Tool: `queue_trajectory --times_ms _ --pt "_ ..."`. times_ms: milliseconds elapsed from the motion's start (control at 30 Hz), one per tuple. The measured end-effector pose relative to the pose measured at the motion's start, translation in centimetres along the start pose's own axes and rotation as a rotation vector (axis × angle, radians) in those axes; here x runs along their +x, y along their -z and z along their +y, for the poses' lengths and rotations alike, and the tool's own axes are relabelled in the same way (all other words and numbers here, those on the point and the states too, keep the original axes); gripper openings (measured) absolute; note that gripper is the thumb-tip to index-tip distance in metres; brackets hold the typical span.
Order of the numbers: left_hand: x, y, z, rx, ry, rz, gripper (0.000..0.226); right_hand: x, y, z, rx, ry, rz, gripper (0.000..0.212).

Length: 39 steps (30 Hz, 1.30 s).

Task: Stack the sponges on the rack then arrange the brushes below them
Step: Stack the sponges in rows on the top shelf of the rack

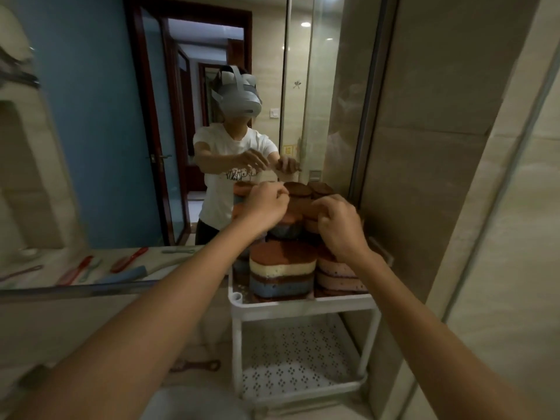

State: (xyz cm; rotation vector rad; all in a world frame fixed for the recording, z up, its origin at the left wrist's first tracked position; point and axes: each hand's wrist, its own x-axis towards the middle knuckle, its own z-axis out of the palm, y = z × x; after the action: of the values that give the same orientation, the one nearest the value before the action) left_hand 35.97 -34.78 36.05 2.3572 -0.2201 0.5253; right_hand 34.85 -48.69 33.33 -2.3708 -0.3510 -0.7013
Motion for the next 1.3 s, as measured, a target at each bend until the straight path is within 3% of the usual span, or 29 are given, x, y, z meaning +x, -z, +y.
queue_trajectory --times_ms 200,433,667,800,933,1000,1100,1233,1300 --pt "-8.4 6.2 -6.7 -0.087 0.189 0.234 0.028 -5.6 -6.7 -8.6 0.201 0.14 0.016 0.022" --pt "-21.8 12.9 -21.5 -0.166 0.6 0.296 0.034 -15.2 -20.3 -19.5 0.436 0.115 -0.39 0.026" --pt "-34.5 19.6 -34.8 -0.092 0.965 0.204 0.039 -24.6 -33.6 -30.9 0.441 0.093 -0.791 0.03" --pt "-39.1 23.8 -41.9 -0.009 1.095 0.208 0.032 -28.0 -40.3 -36.2 0.394 0.113 -1.004 0.03" --pt "-39.5 27.9 -47.6 0.142 1.104 0.138 0.02 -28.5 -45.1 -39.4 0.328 0.1 -1.106 0.03" --pt "-38.6 29.8 -50.3 0.159 1.086 0.161 0.019 -27.6 -47.3 -40.3 0.299 0.069 -1.112 0.031" --pt "-36.6 31.8 -53.8 0.158 1.057 0.195 0.042 -25.2 -50.7 -41.3 0.296 -0.026 -1.14 0.031" --pt "-33.7 33.3 -59.0 0.182 1.084 0.219 0.064 -21.5 -54.6 -43.3 0.616 -0.446 -1.135 0.015" --pt "-32.5 33.4 -61.4 0.184 1.104 0.243 0.077 -20.0 -56.5 -44.1 0.668 -0.527 -1.115 0.005"
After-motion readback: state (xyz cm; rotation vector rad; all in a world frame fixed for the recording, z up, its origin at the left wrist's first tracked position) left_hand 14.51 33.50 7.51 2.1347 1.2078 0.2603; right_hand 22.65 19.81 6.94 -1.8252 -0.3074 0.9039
